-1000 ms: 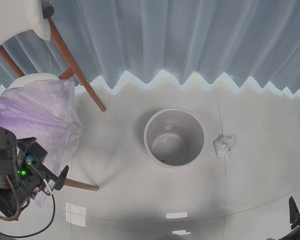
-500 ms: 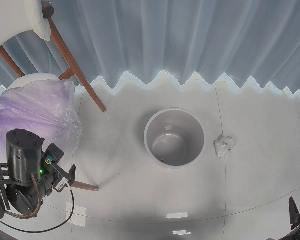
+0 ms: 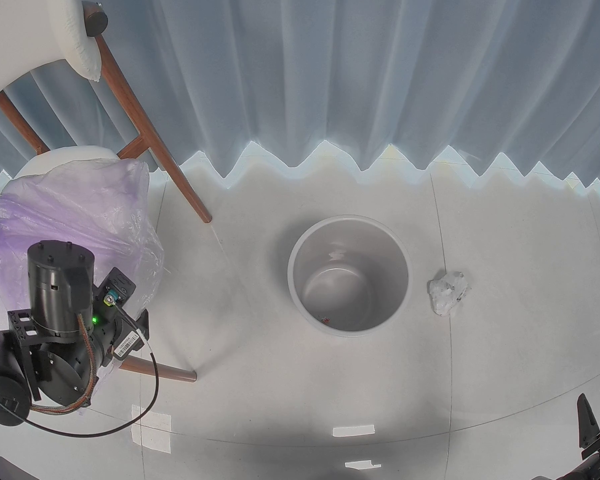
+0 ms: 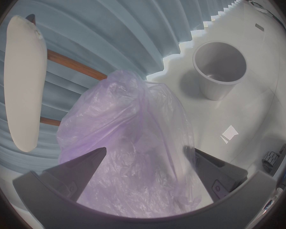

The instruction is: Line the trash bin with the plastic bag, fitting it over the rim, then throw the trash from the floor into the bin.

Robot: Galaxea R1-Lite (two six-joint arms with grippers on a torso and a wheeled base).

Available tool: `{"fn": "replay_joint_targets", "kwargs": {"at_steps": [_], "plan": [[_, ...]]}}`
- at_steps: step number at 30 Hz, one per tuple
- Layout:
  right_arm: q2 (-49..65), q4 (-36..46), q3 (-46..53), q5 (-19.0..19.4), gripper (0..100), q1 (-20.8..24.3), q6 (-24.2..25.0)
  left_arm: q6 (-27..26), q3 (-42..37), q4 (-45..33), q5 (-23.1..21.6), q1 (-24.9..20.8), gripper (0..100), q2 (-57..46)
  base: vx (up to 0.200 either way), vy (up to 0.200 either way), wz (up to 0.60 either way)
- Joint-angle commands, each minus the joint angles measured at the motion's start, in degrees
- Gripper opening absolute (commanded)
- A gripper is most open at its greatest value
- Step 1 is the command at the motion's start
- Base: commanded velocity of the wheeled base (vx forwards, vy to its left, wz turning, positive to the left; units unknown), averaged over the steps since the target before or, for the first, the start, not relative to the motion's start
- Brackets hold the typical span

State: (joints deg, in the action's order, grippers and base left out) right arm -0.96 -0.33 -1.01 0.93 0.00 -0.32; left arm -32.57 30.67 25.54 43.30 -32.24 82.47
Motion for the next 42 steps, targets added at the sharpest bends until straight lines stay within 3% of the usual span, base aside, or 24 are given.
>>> {"fn": "replay_joint_targets", "kwargs": {"at_steps": [1,7,8,16,25,30,34,42], "plan": [[0.96,-0.02,1.01,0.04,100,0.00,-0.03,-0.03,0.18,0.12,0.03,0.60,100,1.64,0.000,0.000,0.00],[0.96,-0.02,1.01,0.04,100,0.00,-0.03,-0.21,0.18,0.12,0.03,1.83,100,2.17,0.000,0.000,0.00],[0.96,-0.02,1.01,0.04,100,0.00,0.05,-0.21,0.71,0.21,0.03,1.83,0,2.17,0.000,0.000,0.00],[0.96,-0.02,1.01,0.04,100,0.00,0.05,-0.12,1.85,0.65,-0.85,1.75,0,0.59,0.000,0.000,0.00],[0.96,-0.02,1.01,-0.05,100,0.00,0.14,0.84,2.11,2.06,-10.69,4.73,0,-12.07,0.000,0.000,0.00],[0.96,-0.02,1.01,0.04,100,0.00,0.14,5.94,1.85,0.92,-13.42,3.59,0,-16.99,0.000,0.000,0.00],[0.96,-0.02,1.01,0.04,100,0.00,0.14,15.08,4.22,-4.01,-15.79,-0.80,0,-20.42,0.000,0.000,0.00],[0.96,-0.02,1.01,-0.05,100,0.00,0.14,37.32,18.81,-16.13,-18.25,-16.97,0,-18.13,0.000,0.000,0.00]]}}
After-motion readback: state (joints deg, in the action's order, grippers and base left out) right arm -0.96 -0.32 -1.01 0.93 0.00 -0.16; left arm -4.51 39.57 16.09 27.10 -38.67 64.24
